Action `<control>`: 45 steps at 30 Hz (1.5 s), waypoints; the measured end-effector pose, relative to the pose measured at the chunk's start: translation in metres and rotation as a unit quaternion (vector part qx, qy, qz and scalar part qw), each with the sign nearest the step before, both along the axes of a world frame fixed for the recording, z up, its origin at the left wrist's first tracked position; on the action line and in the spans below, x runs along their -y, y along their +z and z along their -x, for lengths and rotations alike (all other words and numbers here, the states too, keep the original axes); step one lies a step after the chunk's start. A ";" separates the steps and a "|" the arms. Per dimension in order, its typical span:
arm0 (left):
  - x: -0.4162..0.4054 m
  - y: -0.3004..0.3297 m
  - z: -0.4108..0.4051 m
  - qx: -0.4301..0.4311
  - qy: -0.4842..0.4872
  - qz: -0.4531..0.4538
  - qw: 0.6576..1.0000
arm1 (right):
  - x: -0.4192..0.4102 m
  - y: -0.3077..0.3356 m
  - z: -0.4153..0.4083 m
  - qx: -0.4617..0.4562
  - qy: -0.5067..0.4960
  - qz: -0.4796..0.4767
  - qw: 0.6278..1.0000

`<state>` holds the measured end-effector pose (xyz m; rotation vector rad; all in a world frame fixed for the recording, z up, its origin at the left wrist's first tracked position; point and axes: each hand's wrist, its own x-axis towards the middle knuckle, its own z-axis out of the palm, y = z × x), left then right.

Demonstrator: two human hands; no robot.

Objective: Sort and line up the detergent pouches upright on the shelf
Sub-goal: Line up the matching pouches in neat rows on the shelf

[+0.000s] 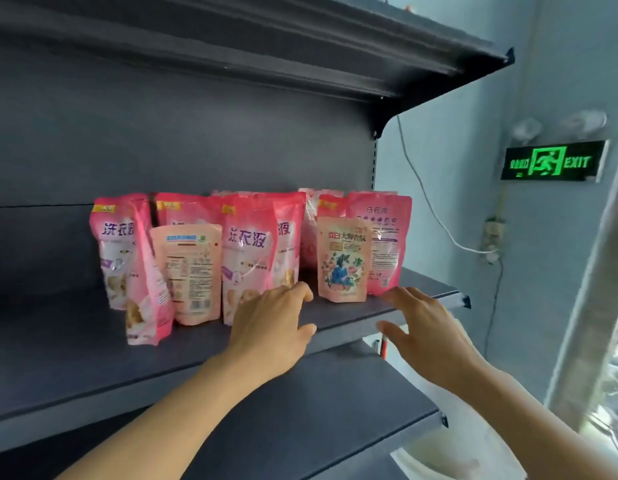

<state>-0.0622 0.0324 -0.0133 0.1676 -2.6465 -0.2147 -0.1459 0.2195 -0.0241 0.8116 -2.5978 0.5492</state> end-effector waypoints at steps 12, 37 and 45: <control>-0.020 0.041 0.126 -0.081 -0.035 0.028 0.996 | -0.020 0.028 0.124 -0.040 -0.029 0.078 0.996; -0.071 0.121 0.321 -0.119 0.069 -0.032 0.990 | 0.013 0.084 0.438 0.084 0.141 0.191 0.968; -0.089 0.120 0.332 -0.093 0.143 -0.009 0.985 | 0.054 0.069 0.479 0.255 0.208 0.347 0.878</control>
